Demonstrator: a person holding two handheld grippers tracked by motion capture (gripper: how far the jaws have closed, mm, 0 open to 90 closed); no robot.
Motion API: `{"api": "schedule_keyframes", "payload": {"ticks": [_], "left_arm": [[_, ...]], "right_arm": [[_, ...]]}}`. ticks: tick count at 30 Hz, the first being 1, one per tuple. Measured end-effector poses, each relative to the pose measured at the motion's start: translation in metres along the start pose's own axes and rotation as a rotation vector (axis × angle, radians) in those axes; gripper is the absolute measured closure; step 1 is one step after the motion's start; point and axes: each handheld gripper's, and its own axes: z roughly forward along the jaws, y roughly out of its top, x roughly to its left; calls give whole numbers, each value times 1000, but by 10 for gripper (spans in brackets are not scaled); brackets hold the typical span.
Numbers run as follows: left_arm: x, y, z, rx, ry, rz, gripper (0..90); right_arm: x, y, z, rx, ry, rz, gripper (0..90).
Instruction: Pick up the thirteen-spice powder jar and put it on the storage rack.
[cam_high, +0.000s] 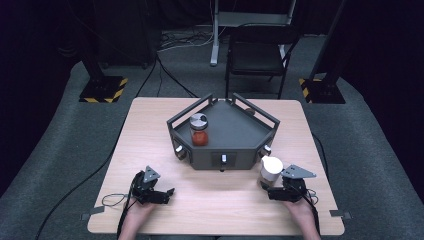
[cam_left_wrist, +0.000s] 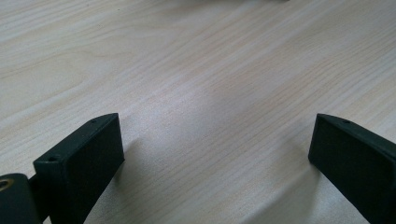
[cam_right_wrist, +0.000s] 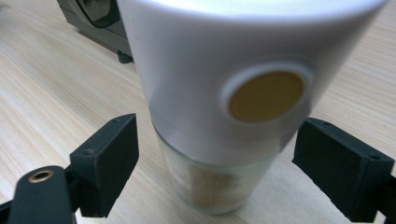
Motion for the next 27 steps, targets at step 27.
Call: {"api": "schedule_keyframes", "payload": {"ticks": [27], "left_arm": [[0, 0, 0, 0, -1, 0, 29]], "right_arm": [[4, 11, 8, 9, -16, -13, 295]]}}
